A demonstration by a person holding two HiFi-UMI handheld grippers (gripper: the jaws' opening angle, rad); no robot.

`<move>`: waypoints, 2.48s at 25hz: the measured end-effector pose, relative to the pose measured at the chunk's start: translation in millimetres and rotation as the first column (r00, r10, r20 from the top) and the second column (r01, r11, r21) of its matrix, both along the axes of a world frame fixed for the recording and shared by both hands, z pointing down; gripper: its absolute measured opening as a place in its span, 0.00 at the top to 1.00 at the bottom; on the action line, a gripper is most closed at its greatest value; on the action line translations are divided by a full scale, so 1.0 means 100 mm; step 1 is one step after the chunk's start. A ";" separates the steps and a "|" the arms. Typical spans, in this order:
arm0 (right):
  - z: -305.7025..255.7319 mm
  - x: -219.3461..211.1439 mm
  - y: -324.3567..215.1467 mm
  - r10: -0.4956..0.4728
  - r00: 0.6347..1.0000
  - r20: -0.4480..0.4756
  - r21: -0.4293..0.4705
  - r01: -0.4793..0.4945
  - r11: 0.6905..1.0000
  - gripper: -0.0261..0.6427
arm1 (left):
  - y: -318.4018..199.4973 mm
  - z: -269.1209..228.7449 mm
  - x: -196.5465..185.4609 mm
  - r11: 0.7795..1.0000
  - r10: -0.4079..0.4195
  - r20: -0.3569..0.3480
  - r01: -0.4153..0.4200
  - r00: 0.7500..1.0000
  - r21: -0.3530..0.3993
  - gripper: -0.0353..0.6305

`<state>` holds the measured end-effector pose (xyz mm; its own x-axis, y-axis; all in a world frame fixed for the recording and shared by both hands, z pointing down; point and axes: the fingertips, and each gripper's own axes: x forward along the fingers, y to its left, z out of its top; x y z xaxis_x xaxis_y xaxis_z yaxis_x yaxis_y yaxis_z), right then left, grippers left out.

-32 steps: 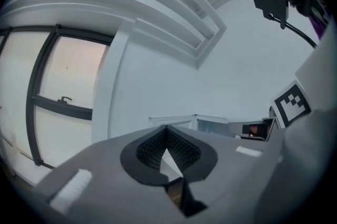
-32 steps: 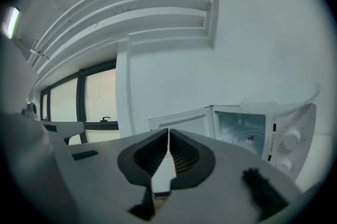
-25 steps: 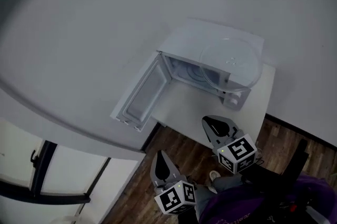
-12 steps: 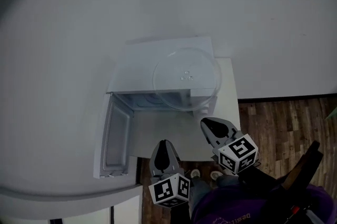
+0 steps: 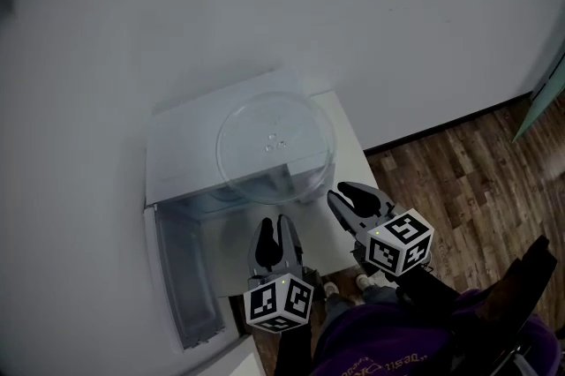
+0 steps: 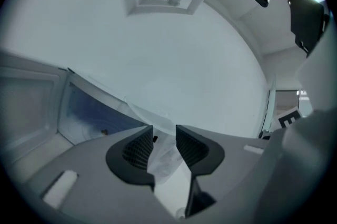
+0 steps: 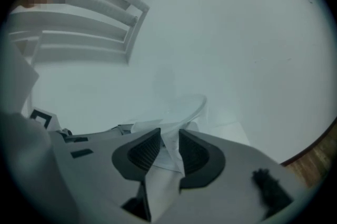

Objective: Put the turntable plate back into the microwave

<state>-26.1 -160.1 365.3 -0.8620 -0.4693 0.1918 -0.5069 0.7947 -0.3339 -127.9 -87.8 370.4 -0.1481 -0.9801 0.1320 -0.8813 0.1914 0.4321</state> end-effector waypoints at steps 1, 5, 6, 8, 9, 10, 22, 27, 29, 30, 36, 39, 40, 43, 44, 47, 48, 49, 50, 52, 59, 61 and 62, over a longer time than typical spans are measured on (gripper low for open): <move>0.00 -0.02 0.00 -0.014 1.000 0.014 -0.027 0.014 1.000 0.81 | -0.04 0.04 0.03 1.000 0.021 -0.040 -0.021 0.999 0.011 0.75; 0.03 -0.11 0.00 -0.056 0.993 0.103 -0.185 0.074 0.980 0.76 | -0.15 0.06 -0.02 0.994 0.075 -0.164 -0.060 0.984 0.096 0.63; 0.04 -0.13 -0.02 -0.051 0.991 0.125 -0.219 0.078 0.973 0.75 | -0.17 0.05 -0.06 0.992 0.082 -0.193 -0.061 0.978 0.112 0.61; 0.05 -0.15 -0.09 -0.034 0.988 0.150 -0.251 0.072 0.965 0.75 | -0.25 0.09 -0.13 0.991 0.091 -0.254 -0.061 0.963 0.120 0.59; 0.05 -0.16 -0.12 -0.028 0.988 0.154 -0.256 0.068 0.964 0.74 | -0.29 0.11 -0.16 0.990 0.096 -0.287 -0.062 0.953 0.124 0.59; 0.05 -0.17 -0.14 -0.027 0.987 0.159 -0.262 0.069 0.963 0.74 | -0.33 0.12 -0.18 0.989 0.103 -0.318 -0.063 0.942 0.134 0.58; 0.09 -0.42 -0.22 0.008 0.970 0.244 -0.395 0.092 0.914 0.74 | -0.70 0.00 -0.37 0.967 0.216 -0.485 -0.117 0.848 0.225 0.57; 0.17 -0.51 -0.21 0.019 0.970 0.242 -0.435 0.091 0.896 0.74 | -0.74 0.06 -0.39 0.969 0.212 -0.516 -0.111 0.830 0.220 0.58; 0.16 -0.51 -0.23 0.033 0.965 0.260 -0.445 0.090 0.891 0.74 | -0.74 0.06 -0.39 0.968 0.215 -0.518 -0.109 0.828 0.228 0.64; 0.16 -0.51 -0.23 0.037 0.962 0.269 -0.446 0.091 0.890 0.74 | -0.75 0.07 -0.40 0.969 0.209 -0.519 -0.102 0.829 0.227 0.68; 0.14 -0.50 -0.26 0.048 0.950 0.309 -0.462 0.106 0.881 0.77 | -0.76 0.09 -0.40 0.962 0.224 -0.586 -0.081 0.778 0.260 0.82; 0.12 -0.47 -0.26 0.055 0.942 0.330 -0.468 0.112 0.877 0.78 | -0.75 0.03 -0.36 0.937 0.292 -0.645 -0.077 0.706 0.340 0.85; 0.11 -0.46 -0.23 0.056 0.941 0.333 -0.468 0.113 0.877 0.78 | -0.72 0.01 -0.35 0.932 0.301 -0.648 -0.074 0.700 0.354 0.85; 0.08 -0.44 -0.12 0.054 0.938 0.342 -0.457 0.116 0.882 0.79 | -0.60 0.01 -0.34 0.930 0.299 -0.636 -0.070 0.712 0.360 0.85; 0.07 -0.43 -0.10 0.053 0.937 0.344 -0.452 0.116 0.884 0.79 | -0.58 0.01 -0.34 0.927 0.305 -0.636 -0.068 0.709 0.368 0.85; 0.07 -0.43 -0.06 0.045 0.935 0.351 -0.439 0.122 0.890 0.79 | -0.54 0.04 -0.34 0.920 0.313 -0.636 -0.061 0.705 0.386 0.85; 0.07 -0.43 -0.04 0.038 0.936 0.351 -0.431 0.126 0.893 0.79 | -0.51 0.04 -0.34 0.916 0.321 -0.645 -0.054 0.694 0.398 0.85; 0.06 -0.44 -0.01 0.028 0.937 0.349 -0.421 0.130 0.898 0.79 | -0.48 0.03 -0.34 0.910 0.330 -0.658 -0.043 0.677 0.412 0.85; 0.03 -0.45 0.02 0.016 0.938 0.347 -0.406 0.135 0.904 0.79 | -0.44 0.01 -0.34 0.906 0.336 -0.670 -0.031 0.662 0.423 0.86; -0.06 -0.49 0.14 -0.013 0.938 0.347 -0.370 0.150 0.917 0.79 | -0.31 -0.04 -0.37 0.899 0.337 -0.679 -0.008 0.653 0.438 0.86; -0.27 -0.54 0.31 -0.116 0.919 0.377 -0.323 0.248 0.914 0.79 | -0.09 -0.30 -0.38 0.868 0.321 -0.602 0.027 0.731 0.496 0.86; -0.30 -0.55 0.35 -0.145 0.912 0.385 -0.307 0.274 0.911 0.79 | -0.04 -0.34 -0.40 0.864 0.310 -0.591 0.039 0.745 0.502 0.86; -0.32 -0.56 0.37 -0.158 0.907 0.390 -0.304 0.289 0.908 0.79 | 0.00 -0.36 -0.40 0.863 0.300 -0.587 0.048 0.752 0.503 0.86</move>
